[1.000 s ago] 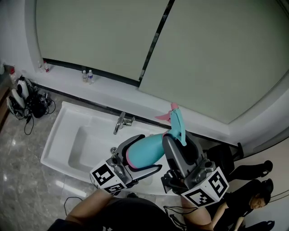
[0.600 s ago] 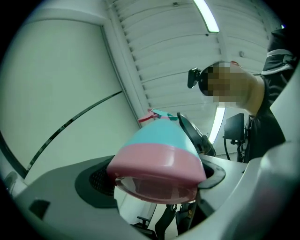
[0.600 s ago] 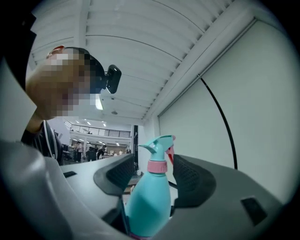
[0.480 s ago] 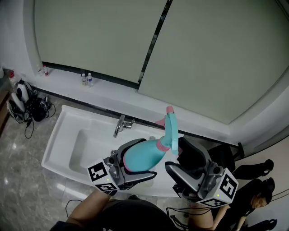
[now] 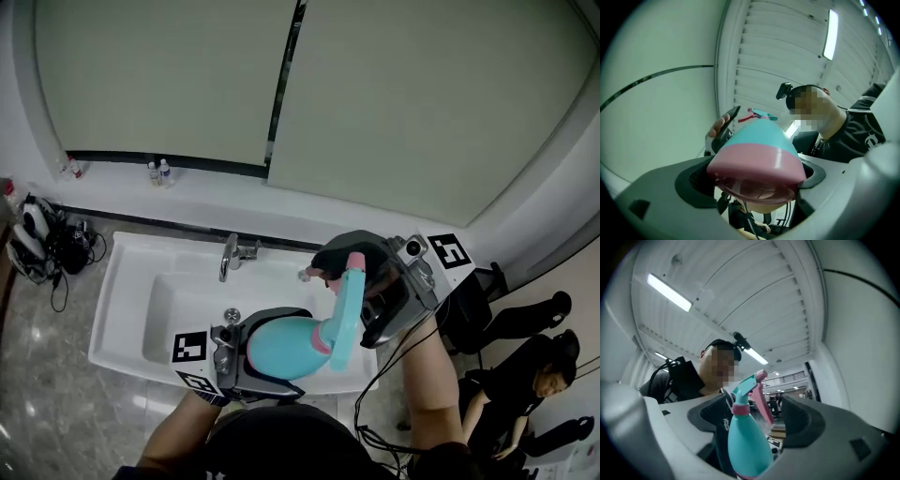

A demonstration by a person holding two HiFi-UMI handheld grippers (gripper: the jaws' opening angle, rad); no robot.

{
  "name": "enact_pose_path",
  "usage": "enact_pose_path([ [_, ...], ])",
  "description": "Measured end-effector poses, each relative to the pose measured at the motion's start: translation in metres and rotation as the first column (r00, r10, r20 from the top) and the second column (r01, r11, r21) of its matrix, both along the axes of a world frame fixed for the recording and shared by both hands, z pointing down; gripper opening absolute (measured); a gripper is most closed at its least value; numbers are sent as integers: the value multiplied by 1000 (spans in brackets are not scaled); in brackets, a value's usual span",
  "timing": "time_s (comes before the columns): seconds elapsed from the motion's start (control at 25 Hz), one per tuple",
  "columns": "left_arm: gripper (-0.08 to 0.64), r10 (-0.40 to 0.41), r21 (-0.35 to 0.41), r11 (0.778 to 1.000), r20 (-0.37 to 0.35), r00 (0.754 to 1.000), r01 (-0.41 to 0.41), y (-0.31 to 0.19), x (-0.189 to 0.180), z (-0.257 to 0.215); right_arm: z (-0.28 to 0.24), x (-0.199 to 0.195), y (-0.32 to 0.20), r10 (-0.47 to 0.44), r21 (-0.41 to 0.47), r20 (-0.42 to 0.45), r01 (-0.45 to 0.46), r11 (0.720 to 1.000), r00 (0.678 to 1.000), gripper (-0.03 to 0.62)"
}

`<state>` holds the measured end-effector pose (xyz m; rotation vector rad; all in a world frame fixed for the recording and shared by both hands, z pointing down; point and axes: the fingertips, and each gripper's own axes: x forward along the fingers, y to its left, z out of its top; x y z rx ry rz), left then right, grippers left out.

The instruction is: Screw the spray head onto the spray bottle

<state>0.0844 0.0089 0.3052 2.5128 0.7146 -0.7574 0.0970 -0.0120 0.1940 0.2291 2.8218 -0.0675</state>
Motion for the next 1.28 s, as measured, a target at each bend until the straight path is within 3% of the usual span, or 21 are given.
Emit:
enact_pose_path([
  [0.12, 471, 63, 5, 998, 16, 998, -63, 15, 13, -1, 0, -12, 21, -126, 110, -76, 134, 985, 989, 345],
  [0.32, 471, 123, -57, 991, -3, 992, -123, 7, 12, -4, -2, -19, 32, -154, 198, -128, 178, 964, 980, 321],
  [0.4, 471, 126, -84, 988, -16, 992, -127, 0, 11, -5, -3, -18, 30, -137, 197, -128, 160, 967, 982, 213],
  [0.48, 471, 120, -93, 988, -21, 993, -122, -4, 10, -3, -1, -18, 24, -101, 191, -138, 127, 973, 985, 167],
  [0.68, 471, 81, -82, 993, -18, 997, -82, -15, 10, 3, 4, -23, 10, 19, 181, -179, 14, 983, 984, 141],
  [0.8, 471, 4, -63, 998, -3, 1000, -4, -23, 7, 4, 4, -26, 2, 144, 194, -197, -106, 975, 970, 140],
  [0.92, 471, -103, -49, 993, 8, 995, 103, -37, 3, 4, 5, -27, -11, 317, 209, -184, -278, 937, 930, 140],
  [1.04, 471, -227, -36, 973, 17, 974, 227, -53, 3, 2, 2, -23, -28, 470, 188, -128, -444, 876, 874, 140],
  [1.16, 471, -366, -9, 930, 36, 930, 366, -65, 4, -1, -1, -17, -41, 592, 139, -80, -579, 803, 802, 140],
  [1.28, 471, -507, 44, 862, 70, 859, 505, -78, 3, 3, 10, -8, -54, 695, 59, -78, -693, 719, 715, 140],
])
